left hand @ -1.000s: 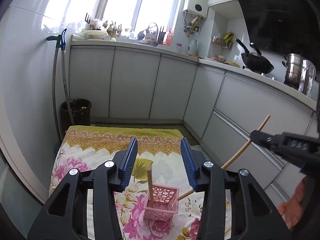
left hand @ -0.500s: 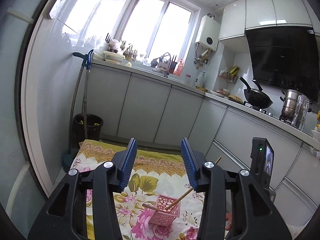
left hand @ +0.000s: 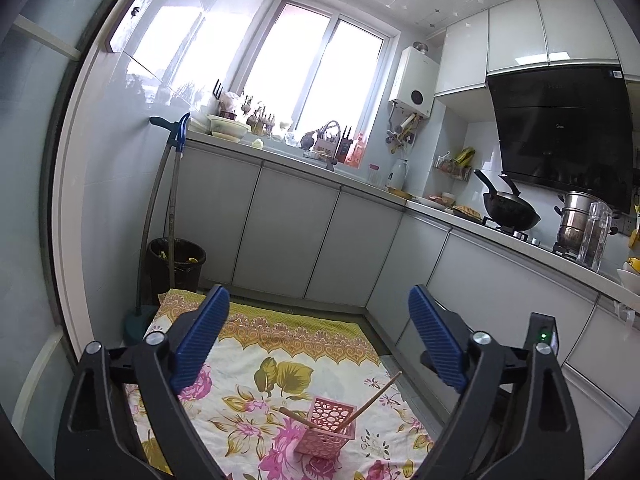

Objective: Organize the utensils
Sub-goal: 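Lower both held chopsticks into the pink holder and open both tools, then move the left tool back to the chopsticks and grasp one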

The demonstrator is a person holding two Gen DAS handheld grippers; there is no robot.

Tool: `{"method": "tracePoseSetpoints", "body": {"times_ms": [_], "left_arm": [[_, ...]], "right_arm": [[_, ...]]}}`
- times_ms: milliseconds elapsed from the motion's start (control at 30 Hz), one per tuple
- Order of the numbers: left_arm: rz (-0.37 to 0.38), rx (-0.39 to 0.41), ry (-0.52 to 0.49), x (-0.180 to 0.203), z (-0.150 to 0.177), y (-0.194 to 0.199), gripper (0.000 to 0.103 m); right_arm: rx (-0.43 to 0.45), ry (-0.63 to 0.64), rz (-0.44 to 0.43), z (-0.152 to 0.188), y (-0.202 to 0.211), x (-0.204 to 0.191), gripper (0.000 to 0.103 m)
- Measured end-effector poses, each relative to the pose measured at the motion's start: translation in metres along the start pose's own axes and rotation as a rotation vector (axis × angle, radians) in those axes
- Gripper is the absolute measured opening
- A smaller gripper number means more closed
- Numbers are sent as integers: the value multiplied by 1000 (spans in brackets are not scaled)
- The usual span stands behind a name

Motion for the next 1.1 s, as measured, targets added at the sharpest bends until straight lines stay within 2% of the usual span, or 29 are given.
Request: {"method": "tracePoseSetpoints", "body": {"times_ms": [133,300,500,600,733,867,1100], "left_arm": [[51,15,-27,14,-3,13,96],[115,10,-96,43,0,30,96],[323,-66,-212,106,21,55,96],[435,-151,-304,145,48,61,96],[503,-289,-435,187,100,50,96],[500,-454,-525,211,151,15,96],[429,-854,-639,218,247,-70,96]], "right_arm": [[19,-80,68,2,41,46,96],[-30,-132,203,37,91,111,96],[-78,-173,356,92,137,172,96],[-127,-186,396,113,143,192,96],[-146,-215,437,122,149,211,96],[-168,-193,468,130,155,218,96],[-254,-165,469,158,155,223,96]]}}
Point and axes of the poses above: each gripper's, at about its wrist camera, not at the fingertips, and y roughly against the way its jaws point, x to its right, z to its underside, the point moved 8 cm from there along -y, roughly the way its jaws point, and after that the axes turned 7 degrees about -z, right-handed, at the moved point
